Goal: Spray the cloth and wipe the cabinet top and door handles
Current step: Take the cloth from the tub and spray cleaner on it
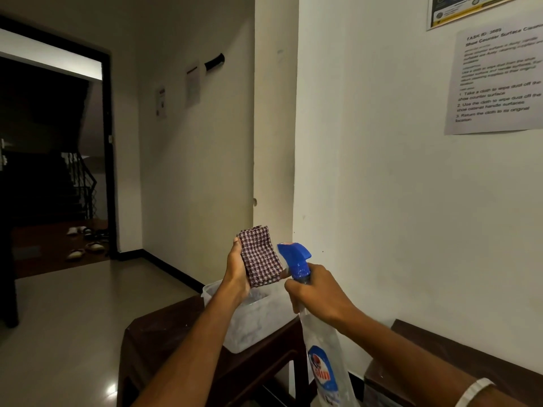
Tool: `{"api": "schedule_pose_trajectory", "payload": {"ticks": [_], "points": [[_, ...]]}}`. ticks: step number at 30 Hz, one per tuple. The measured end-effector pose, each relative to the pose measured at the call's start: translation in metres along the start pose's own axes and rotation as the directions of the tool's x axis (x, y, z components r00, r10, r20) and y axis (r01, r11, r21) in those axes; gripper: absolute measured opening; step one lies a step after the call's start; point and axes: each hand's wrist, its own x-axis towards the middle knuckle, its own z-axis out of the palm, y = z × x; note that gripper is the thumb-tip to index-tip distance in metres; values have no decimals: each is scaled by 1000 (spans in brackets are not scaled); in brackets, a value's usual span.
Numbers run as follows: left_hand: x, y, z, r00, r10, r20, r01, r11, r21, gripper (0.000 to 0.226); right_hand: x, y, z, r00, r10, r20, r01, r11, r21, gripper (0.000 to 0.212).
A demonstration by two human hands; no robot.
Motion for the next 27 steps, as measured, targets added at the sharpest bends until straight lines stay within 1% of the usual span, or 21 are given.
{"api": "schedule_pose_trajectory", "payload": {"ticks": [2, 5, 8, 11, 14, 17, 21, 25, 27], "points": [[0, -1, 0, 1000, -6, -4, 6, 1000, -6, 61, -1, -1, 5, 999, -15, 40, 16, 1000, -23, 17], [-1, -5, 0, 1000, -8, -7, 8, 1000, -5, 60, -1, -1, 11, 998, -20, 67, 23, 999, -34, 13], [0, -7, -1, 1000, -9, -5, 9, 1000, 1, 60, -1, 3, 10, 999, 10, 48, -10, 1000, -16, 11], [4, -7, -4, 1000, -2, -16, 2, 1000, 5, 59, -2, 10, 8, 1000, 22, 15, -21, 999, -29, 2], [8, -7, -7, 999, 5, -32, -5, 1000, 10, 62, -1, 21, 6, 998, 62, 21, -61, 998, -30, 9], [13, -8, -9, 999, 21, -46, -22, 1000, -12, 62, -1, 30, 6, 993, 111, 41, -109, 993, -54, 6], [20, -8, -12, 999, 38, -36, -38, 999, -16, 59, 1, 39, 6, 986, 160, 54, -155, 983, -94, 11], [27, -9, -15, 998, 27, -49, -27, 1000, -6, 60, 11, 36, 2, 991, 127, 48, -122, 988, -96, 23], [30, -10, -18, 998, 27, -54, -27, 1000, 4, 60, 21, 28, -2, 994, 95, 48, -91, 992, -93, 25]]}}
